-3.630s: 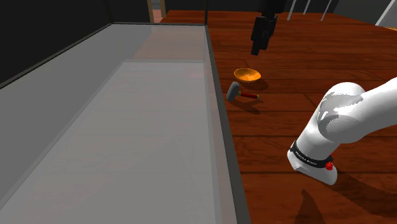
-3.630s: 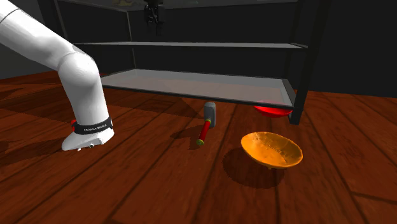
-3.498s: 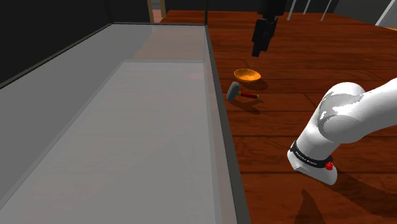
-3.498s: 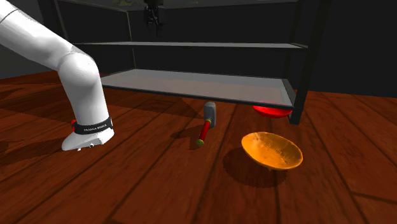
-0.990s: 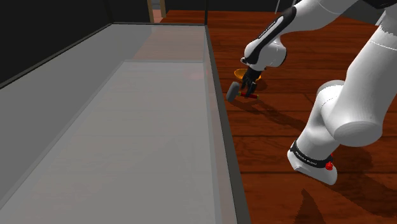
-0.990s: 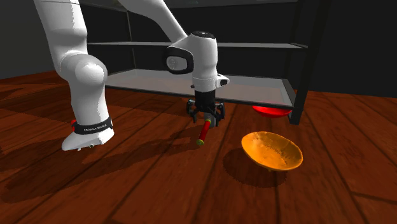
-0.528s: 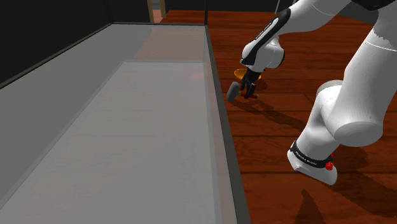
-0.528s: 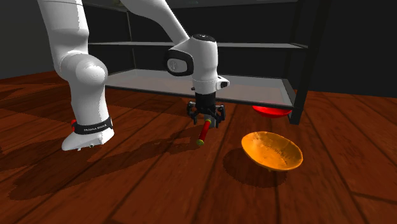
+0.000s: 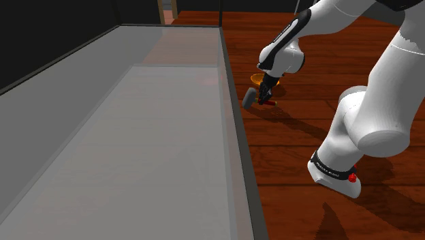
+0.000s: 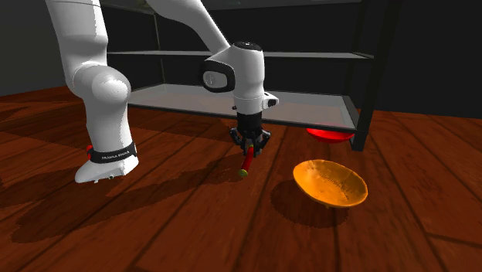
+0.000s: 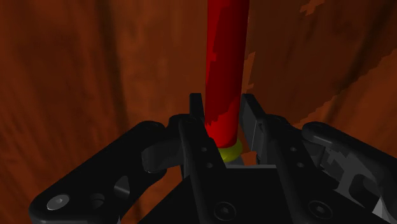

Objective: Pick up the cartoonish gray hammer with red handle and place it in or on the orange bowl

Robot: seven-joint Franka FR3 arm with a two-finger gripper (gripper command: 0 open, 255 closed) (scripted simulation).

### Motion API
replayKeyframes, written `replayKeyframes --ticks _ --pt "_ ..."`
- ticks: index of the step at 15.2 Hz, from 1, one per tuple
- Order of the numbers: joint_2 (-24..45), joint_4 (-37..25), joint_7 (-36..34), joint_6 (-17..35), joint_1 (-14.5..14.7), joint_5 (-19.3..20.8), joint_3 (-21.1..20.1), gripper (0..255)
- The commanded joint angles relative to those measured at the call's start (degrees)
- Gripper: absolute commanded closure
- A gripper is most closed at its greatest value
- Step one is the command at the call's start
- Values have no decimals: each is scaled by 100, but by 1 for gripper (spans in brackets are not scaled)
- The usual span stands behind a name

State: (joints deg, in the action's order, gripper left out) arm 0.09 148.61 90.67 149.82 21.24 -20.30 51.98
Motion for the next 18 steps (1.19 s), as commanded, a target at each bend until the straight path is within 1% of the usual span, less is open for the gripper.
replayKeyframes --ticks 1,3,7,10,14,18 --pt "0 -1 0 1 0 0 0 255" --pt "0 0 -1 1 0 0 0 255" --pt "-514 3 -688 -228 -125 897 -7 255" --pt "-845 -29 -1083 -452 -297 1399 -126 255" --pt "-1220 -105 -1473 -785 -521 1873 -322 255" --pt "-1539 -209 -1756 -1135 -700 2194 -508 255"
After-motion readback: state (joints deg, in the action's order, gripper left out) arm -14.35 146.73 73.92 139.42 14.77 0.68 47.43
